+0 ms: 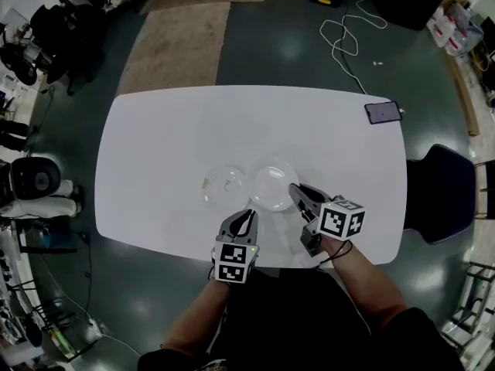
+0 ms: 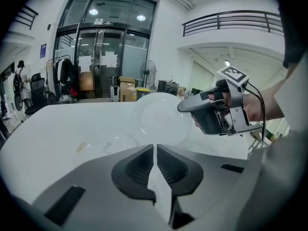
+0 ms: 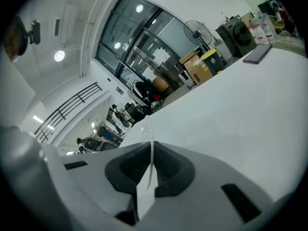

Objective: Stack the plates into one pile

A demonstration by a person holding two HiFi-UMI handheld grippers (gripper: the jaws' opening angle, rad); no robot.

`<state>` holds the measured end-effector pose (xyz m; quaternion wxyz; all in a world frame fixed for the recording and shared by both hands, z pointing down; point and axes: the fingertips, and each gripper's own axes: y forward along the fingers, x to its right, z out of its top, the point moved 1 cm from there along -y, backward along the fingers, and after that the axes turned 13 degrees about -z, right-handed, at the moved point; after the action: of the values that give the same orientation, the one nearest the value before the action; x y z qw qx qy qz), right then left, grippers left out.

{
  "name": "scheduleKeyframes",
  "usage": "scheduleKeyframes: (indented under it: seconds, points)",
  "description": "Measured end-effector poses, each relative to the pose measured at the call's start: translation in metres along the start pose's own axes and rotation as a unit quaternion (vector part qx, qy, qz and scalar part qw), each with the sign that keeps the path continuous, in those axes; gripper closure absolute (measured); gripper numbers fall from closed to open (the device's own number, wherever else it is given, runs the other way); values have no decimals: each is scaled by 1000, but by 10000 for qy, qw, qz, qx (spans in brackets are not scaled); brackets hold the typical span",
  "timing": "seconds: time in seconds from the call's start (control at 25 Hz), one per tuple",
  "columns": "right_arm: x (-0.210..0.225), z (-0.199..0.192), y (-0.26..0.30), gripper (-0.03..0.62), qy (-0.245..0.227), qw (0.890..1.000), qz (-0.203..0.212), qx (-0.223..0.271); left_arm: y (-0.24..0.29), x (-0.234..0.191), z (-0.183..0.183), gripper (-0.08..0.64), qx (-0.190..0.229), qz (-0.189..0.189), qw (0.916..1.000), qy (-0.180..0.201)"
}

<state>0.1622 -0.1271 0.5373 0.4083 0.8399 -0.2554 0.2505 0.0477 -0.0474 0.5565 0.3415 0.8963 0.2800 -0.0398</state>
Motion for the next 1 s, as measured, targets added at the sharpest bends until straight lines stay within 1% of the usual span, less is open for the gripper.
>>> scheduleKeyframes:
  seconds: [0.24, 0.4, 0.56, 0.8, 1.0]
  points:
    - [-38, -13, 24, 565, 34, 10000, 12, 57, -36, -36, -5, 537, 201, 103, 9997, -59]
    - [-65, -27, 43, 565, 148, 9999, -43, 24, -63, -66, -10, 537, 274, 204, 9993, -161]
    - [-82, -44, 62, 565, 305, 9994, -130, -78, -85, -95, -15, 537, 335, 287, 9987, -259]
    - [-94, -66, 84, 565, 678, 9969, -348, -188, -106, -126, -23, 537, 409, 287, 9983, -306]
    - [-95, -80, 92, 565, 1157, 9917, -522, -210, -117, -138, -34, 537, 344, 184, 9986, -343]
